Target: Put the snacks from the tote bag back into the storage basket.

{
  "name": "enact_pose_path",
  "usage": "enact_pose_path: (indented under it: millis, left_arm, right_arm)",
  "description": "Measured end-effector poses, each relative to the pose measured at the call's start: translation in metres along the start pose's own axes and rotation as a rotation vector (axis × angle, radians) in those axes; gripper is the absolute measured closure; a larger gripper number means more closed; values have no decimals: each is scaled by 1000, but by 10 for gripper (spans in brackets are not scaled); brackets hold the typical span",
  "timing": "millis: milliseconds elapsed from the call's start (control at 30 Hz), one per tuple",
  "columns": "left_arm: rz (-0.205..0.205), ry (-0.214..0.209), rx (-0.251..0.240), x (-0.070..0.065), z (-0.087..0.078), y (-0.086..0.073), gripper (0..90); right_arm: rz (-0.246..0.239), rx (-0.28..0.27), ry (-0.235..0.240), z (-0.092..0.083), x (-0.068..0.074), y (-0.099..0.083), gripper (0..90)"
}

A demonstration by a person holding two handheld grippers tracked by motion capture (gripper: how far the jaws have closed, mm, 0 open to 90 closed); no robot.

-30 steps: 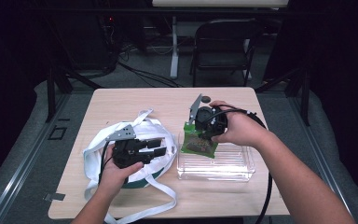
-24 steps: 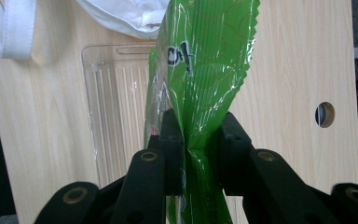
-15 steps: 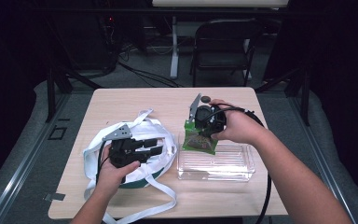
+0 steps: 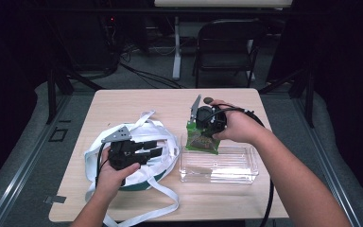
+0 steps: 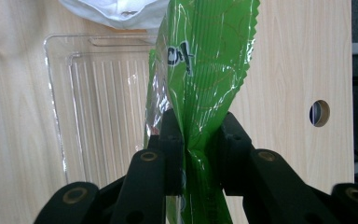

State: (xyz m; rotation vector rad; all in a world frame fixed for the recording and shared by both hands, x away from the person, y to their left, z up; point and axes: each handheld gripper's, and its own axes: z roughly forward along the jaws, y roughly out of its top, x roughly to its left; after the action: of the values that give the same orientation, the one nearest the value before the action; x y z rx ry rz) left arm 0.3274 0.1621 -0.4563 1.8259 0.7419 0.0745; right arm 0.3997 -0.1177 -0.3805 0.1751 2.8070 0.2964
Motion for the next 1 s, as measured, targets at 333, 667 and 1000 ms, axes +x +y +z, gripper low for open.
enact_pose_path:
  millis: [333, 667, 1000]
  left_arm:
    - [-8, 10, -4, 3, -2, -1, 568]
    - [-17, 18, -9, 6, -4, -2, 567]
    - [-20, 23, -11, 7, -5, -2, 568]
  right_arm:
    - [-12, 16, -11, 11, -5, 2, 748]
    - [-15, 18, -18, 20, -9, 6, 747]
    - [-32, 35, -31, 33, -12, 12, 747]
